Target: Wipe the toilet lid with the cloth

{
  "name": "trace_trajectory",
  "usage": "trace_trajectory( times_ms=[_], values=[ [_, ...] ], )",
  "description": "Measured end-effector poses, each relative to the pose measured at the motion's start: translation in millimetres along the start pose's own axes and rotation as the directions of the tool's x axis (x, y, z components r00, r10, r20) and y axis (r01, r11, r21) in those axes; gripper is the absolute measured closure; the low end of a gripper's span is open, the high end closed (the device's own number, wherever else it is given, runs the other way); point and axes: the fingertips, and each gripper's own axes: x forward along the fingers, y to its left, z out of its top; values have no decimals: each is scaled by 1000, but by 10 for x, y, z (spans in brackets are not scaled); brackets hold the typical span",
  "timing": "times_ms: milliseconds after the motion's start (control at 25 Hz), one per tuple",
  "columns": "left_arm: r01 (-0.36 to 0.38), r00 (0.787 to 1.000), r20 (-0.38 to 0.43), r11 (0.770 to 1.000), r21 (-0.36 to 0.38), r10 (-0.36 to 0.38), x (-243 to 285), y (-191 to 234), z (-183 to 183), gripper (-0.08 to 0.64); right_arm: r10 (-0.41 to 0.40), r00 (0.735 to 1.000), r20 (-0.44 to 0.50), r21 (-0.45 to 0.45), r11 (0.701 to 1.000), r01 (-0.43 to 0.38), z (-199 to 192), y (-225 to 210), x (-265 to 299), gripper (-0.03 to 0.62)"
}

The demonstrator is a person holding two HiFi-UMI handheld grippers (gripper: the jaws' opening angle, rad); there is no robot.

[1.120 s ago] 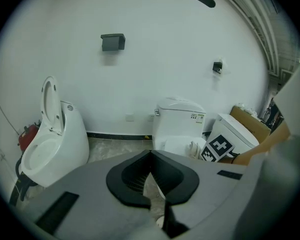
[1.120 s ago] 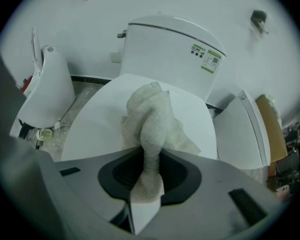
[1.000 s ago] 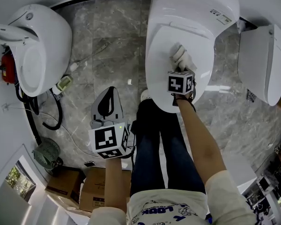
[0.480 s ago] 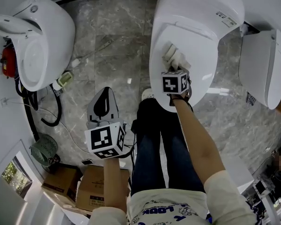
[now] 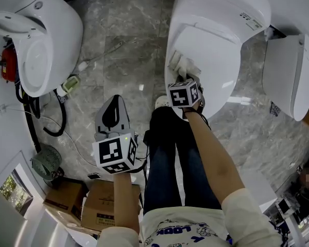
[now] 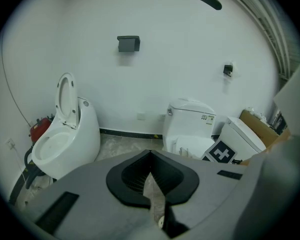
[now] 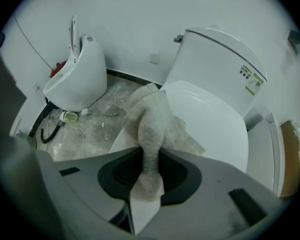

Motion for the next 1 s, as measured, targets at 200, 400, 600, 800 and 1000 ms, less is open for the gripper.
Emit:
trace_trajectory(
  times_ms=[200,400,600,800,1000],
  values=[
    [4,1000,0,1000,-1,-4,-7,-17,-19,557,44,999,-6,-53,998,-44,-54,160,-11,511],
    [2,1000,1,1000,7,-2,-8,-67,-5,557,105,994,-14,-130,986,-106,-171,299,-42,511],
    [6,1000,1,1000,13,-6,-5,-100,15,558,159,987,-27,-163,973,-161,-342,449,-85,511],
    [16,1000,-3,1000,27,-16,15,-210,31,557,211,977,-41,-209,954,-215,-507,508,-128,511],
    [31,1000,-2,999,42,-30,28,-319,84,557,270,960,-80,-306,910,-281,-711,549,-190,511]
  ],
)
